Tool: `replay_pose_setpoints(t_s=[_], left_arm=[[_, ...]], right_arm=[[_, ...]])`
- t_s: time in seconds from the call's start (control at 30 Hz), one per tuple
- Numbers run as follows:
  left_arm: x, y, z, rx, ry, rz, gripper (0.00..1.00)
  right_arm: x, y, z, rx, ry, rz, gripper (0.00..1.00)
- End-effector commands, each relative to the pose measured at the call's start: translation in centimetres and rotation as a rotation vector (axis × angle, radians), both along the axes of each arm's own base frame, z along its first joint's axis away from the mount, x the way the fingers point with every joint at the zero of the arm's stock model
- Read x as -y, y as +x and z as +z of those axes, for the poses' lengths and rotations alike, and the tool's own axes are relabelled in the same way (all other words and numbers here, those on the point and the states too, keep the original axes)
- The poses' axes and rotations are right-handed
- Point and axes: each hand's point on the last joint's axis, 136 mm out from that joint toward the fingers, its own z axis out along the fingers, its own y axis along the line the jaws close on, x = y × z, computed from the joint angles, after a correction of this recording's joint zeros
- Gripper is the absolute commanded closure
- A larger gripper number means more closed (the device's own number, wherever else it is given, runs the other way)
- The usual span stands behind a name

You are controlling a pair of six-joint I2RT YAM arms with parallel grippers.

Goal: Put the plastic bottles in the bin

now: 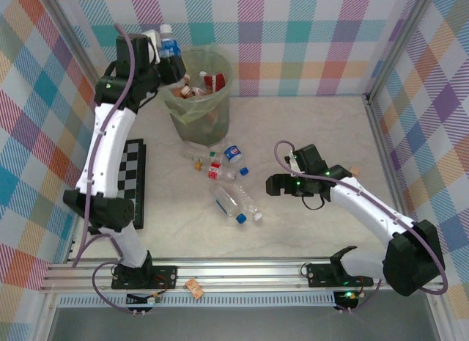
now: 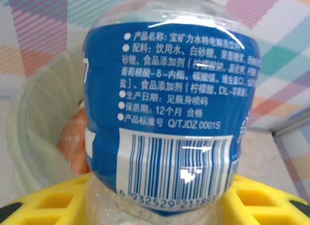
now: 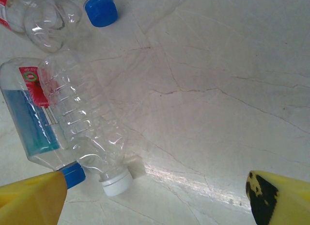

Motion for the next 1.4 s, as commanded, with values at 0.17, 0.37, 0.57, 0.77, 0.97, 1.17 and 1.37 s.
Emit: replay_pose_setpoints(t_s=[0.17,0.37,0.57,0.77,0.97,1.17,1.37], left_arm=[[2.4,7.0,-1.9,0.019,-0.103,-0.058,0.68],[4.5,9.6,-5.5,-0.016,-0.119,-0.105,0.7],[6.2,10.6,-8.9,-0.065,-0.096,-0.152,0.68],[8.4,9.5,-11.5,-0.129,-0.041,-0.228,0.5],[8.9,8.3,-11.8,-0.15,0.002,-0.255,0.24],[8.6,7.6,-10.2,-0.117,0.008,-0.255,0.13],[8.2,6.9,-8.2,-0.075,0.008,-0.246,0.17]], right_arm=[[0.6,-0.7,0.1,-0.01,-0.002,-0.009,0.05],[0.4,-0.6,0.2,-0.012,0.001,-0.005,0.05],[0.3,-0.6,0.2,-0.013,0.003,-0.005,0.05],[0.5,-0.7,0.1,-0.015,-0.003,-0.008,0.05],[0.5,-0.6,0.0,-0.013,-0.008,-0.006,0.05],[0.4,-0.6,-0.1,-0.017,-0.004,-0.006,0.05],[0.5,-0.7,-0.2,-0.02,-0.005,-0.007,0.05]])
